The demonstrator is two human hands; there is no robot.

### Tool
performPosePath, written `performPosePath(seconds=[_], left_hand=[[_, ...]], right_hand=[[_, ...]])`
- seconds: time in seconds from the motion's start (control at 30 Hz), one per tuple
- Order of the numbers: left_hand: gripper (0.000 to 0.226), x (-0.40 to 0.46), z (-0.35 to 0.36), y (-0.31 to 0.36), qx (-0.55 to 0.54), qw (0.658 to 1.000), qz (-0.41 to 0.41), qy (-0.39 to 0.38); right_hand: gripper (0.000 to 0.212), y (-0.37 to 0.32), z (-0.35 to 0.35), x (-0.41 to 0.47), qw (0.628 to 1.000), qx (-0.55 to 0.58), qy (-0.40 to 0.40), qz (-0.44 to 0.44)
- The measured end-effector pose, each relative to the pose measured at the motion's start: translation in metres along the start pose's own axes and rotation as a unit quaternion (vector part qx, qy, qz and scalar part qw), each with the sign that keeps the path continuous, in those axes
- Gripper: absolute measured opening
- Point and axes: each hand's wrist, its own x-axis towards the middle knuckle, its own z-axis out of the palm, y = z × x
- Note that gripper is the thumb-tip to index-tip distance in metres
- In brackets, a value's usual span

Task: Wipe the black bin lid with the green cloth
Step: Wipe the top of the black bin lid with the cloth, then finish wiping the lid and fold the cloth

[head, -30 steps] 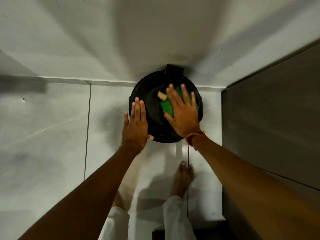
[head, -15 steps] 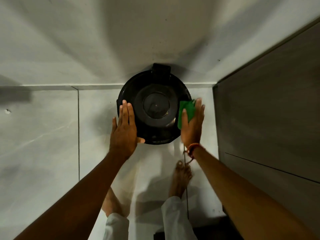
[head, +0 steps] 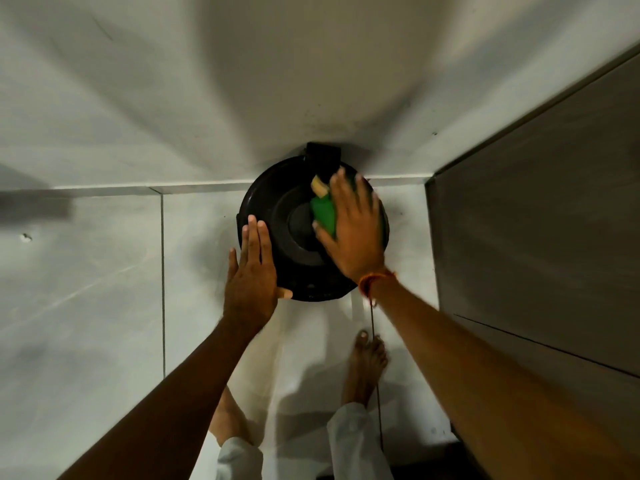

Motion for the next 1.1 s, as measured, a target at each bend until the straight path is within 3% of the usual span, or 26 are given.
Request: performPosePath(seconds=[0.1,0.23,0.3,0.37,0.43,0.5,0.57,0.6,0.63,0.67,0.73,0.77,0.8,0.83,0.9,1.0,1.1], left_hand=[[0.141,0.000,-0.001,-0.004,0.013,1.000,0.004,-0.001],[0.139,0.002,-0.006,-0.005,0.028,1.000,0.006,-0.003],[0.140,0.000,-0.008,-0.002,0.039,0.999,0.002,-0.005],[0.140,-0.003,-0.011,0.001,0.048,0.999,-0.005,-0.005],[0.137,-0.003,-0.013,0.003,0.057,0.998,-0.009,-0.008],[0.125,-0.006,-0.019,0.008,0.052,0.999,-0.016,-0.001],[0.093,-0.013,-0.024,0.016,-0.010,1.000,-0.025,0.013],[0.071,-0.017,-0.026,0.021,-0.097,0.993,-0.046,0.040],[0.051,-0.023,-0.031,0.027,-0.217,0.970,-0.088,0.062],[0.044,-0.028,-0.038,0.034,-0.359,0.919,-0.147,0.070],[0.056,-0.043,-0.051,0.045,-0.612,0.759,-0.223,0.010],[0.061,-0.051,-0.060,0.041,-0.704,0.671,-0.230,-0.033],[0.062,-0.057,-0.068,0.035,-0.748,0.621,-0.219,-0.075],[0.059,-0.061,-0.075,0.033,-0.769,0.599,-0.198,-0.098],[0.049,-0.066,-0.077,0.030,-0.763,0.615,-0.168,-0.109],[0.038,-0.087,-0.143,0.014,-0.757,0.635,-0.143,-0.056],[0.016,-0.115,-0.229,-0.003,-0.724,0.674,-0.143,0.030]], right_hand=[[0.092,-0.032,0.020,-0.049,0.997,-0.007,-0.031,-0.072],[0.091,-0.029,0.017,-0.047,0.992,-0.002,-0.035,-0.117],[0.093,-0.016,0.008,-0.044,0.998,-0.006,-0.028,-0.051],[0.092,-0.011,0.002,-0.050,0.994,0.035,-0.021,0.099],[0.091,-0.021,-0.003,-0.053,0.988,0.054,-0.037,0.140],[0.092,-0.037,-0.007,-0.056,0.994,0.030,-0.062,0.084],[0.092,-0.052,-0.013,-0.061,0.996,0.019,-0.076,0.042],[0.093,-0.055,-0.015,-0.063,0.996,0.026,-0.078,0.034],[0.096,-0.059,-0.018,-0.064,0.995,0.030,-0.086,0.027],[0.101,-0.064,-0.022,-0.066,0.994,0.039,-0.097,0.021],[0.112,-0.072,-0.032,-0.074,0.989,0.073,-0.129,0.009],[0.117,-0.078,-0.040,-0.076,0.986,0.093,-0.137,-0.002],[0.120,-0.083,-0.048,-0.078,0.984,0.107,-0.141,-0.007],[0.123,-0.087,-0.054,-0.081,0.984,0.117,-0.133,-0.009],[0.129,-0.085,-0.059,-0.088,0.983,0.135,-0.124,-0.005],[0.140,-0.123,-0.125,-0.082,0.977,0.163,-0.136,-0.027],[0.150,-0.161,-0.195,-0.075,0.944,0.278,-0.171,-0.043]])
